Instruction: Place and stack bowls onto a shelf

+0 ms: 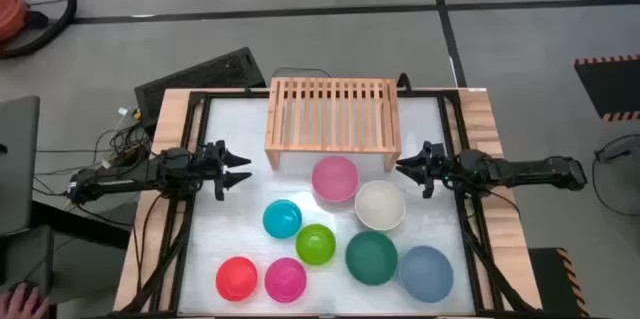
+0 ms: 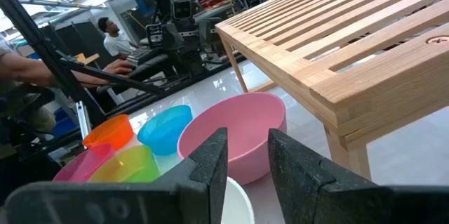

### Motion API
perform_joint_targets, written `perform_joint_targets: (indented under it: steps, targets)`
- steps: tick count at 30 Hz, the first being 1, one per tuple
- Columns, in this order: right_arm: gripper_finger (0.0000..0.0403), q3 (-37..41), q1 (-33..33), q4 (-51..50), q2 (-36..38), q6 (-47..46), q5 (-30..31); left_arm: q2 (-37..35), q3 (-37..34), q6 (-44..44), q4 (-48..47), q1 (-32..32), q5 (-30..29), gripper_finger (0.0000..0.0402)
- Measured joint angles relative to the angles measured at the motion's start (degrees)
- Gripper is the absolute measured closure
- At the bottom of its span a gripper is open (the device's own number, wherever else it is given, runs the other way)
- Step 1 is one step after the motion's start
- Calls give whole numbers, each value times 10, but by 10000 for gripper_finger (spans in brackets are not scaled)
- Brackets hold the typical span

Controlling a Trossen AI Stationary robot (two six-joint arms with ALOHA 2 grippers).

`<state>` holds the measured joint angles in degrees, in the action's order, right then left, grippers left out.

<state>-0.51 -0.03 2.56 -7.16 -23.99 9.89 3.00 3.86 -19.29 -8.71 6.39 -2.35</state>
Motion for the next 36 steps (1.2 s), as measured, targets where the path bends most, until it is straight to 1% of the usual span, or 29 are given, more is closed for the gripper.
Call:
perform_joint_targets:
  steps: [32,36]
  targets:
    - [274,0,0,0,0,0,0,0,0,3,0,0,-1,190]
    - [274,0,0,0,0,0,0,0,0,122,5,0,-40,190]
